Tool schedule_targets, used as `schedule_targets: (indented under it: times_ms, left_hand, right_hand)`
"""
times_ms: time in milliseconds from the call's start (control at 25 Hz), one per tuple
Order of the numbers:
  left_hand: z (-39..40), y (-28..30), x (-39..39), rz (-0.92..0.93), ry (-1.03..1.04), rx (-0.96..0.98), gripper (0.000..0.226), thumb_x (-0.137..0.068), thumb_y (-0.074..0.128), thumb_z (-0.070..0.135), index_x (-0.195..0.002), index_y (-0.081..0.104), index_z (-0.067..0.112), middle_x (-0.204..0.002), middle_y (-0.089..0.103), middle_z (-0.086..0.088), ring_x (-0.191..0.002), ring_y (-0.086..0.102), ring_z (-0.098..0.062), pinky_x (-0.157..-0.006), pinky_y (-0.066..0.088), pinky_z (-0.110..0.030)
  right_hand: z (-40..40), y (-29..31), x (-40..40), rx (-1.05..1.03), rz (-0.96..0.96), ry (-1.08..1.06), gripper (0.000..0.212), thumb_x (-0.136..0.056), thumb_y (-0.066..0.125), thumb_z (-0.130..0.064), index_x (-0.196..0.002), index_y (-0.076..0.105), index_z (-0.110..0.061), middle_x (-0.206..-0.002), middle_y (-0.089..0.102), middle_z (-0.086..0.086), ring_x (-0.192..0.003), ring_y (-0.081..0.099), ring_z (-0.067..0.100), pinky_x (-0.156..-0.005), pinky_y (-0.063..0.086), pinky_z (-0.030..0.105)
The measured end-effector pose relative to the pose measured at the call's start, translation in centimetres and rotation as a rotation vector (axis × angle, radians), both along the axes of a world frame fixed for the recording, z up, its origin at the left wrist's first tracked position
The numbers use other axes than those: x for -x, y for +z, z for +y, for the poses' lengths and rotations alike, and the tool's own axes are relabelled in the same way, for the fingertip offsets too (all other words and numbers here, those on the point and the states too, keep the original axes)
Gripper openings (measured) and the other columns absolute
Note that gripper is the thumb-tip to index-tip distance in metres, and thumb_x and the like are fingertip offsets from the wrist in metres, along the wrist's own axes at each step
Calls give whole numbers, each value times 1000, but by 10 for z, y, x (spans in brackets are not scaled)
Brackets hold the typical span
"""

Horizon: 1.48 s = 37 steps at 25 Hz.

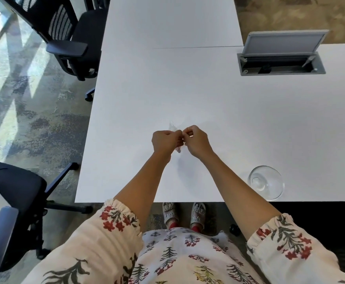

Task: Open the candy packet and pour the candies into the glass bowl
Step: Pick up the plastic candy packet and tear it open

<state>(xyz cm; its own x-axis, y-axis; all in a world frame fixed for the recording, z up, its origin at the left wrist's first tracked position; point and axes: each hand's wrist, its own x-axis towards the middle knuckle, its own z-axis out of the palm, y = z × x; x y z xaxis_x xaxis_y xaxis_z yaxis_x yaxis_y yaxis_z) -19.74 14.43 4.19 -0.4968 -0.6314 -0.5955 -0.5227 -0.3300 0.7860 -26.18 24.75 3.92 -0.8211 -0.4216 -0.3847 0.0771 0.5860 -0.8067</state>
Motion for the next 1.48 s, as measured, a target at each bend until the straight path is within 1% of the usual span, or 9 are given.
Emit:
schedule_targets:
  times_ms: [120,320,600,720,840,1000,1120,1200,1480]
  left_hand:
    - [2,-2,-2,27,-25,-14,16,-79,67,3,-74,74,-11,-78,77,-27,-73,79,-36,-72,67,-37]
    - [13,-3,1,133,19,-155,19,-92,71,7,-88,75,-12,-93,78,-28,-86,80,-38,-82,66,-41]
    - [20,3,10,5,-139,59,22,-91,63,3,-73,75,-3,-83,80,-23,-82,81,-32,-88,65,-47]
    - [19,9,14,-47,-242,113,21,-85,59,-2,-72,65,-17,-83,74,-33,-78,81,-33,-82,66,-47]
    - [21,15,17,-100,-316,239,34,-80,56,-5,-49,45,3,-55,57,-18,-78,79,-42,-58,57,-34]
    - [22,19,21,-78,-307,235,14,-80,58,-5,-68,57,0,-78,68,-36,-78,75,-49,-82,62,-61]
    - [22,17,18,-81,-288,171,18,-84,59,-2,-80,67,-17,-91,74,-36,-67,77,-34,-72,67,-47]
    - [24,18,18,-85,-282,162,13,-85,61,1,-80,67,-10,-90,77,-31,-60,74,-26,-62,67,-38]
    - [34,30,31,-68,-294,221,9,-81,57,7,-73,55,6,-85,72,-33,-67,77,-37,-60,66,-47]
  right_hand:
    - [6,1,2,61,45,23,9,-98,62,-8,-95,69,-2,-85,71,9,-64,63,15,-54,47,9]
    - [12,2,1,-5,186,6,14,-97,66,-17,-96,74,-6,-89,76,6,-80,70,19,-77,57,31]
    - [19,6,5,-37,168,-80,14,-92,64,-17,-85,71,-7,-69,70,-5,-53,64,-3,-47,40,5]
    - [23,7,4,-71,197,-39,16,-94,62,-18,-87,71,-7,-81,75,4,-74,71,18,-65,56,27]
    - [24,5,1,-132,253,8,18,-96,59,-19,-89,69,-7,-86,75,6,-80,70,26,-71,59,40]
    - [32,5,17,-213,303,-101,18,-95,56,-12,-93,70,-1,-91,75,14,-85,69,32,-68,51,33]
    - [43,7,31,-203,318,-113,15,-92,60,-11,-91,72,-2,-91,76,13,-85,69,31,-67,48,30]
    - [49,7,37,-217,334,-110,14,-91,62,-13,-89,72,-3,-89,76,12,-83,68,30,-67,48,30]
    - [75,-1,33,-123,295,-204,12,-86,66,-20,-80,72,-11,-73,72,-1,-71,67,19,-62,45,24]
